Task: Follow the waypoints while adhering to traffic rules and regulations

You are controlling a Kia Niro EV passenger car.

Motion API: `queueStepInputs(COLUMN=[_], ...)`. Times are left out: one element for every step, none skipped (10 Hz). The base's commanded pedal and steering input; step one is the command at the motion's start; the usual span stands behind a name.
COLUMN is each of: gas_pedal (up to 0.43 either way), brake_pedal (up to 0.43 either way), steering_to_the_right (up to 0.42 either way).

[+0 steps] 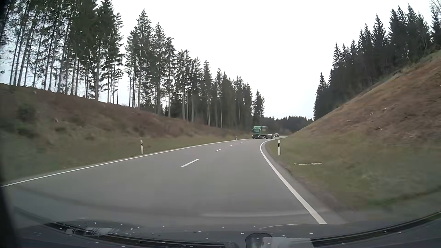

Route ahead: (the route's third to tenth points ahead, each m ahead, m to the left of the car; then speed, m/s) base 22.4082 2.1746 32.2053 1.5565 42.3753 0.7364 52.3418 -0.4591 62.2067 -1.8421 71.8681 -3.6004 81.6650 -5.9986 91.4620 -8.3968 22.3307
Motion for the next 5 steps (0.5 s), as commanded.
queueStepInputs(gas_pedal=[0.197, 0.197, 0.197, 0.197, 0.197], brake_pedal=[0.000, 0.000, 0.000, 0.000, 0.000], steering_to_the_right=[0.010, 0.010, 0.010, 0.011, 0.012])
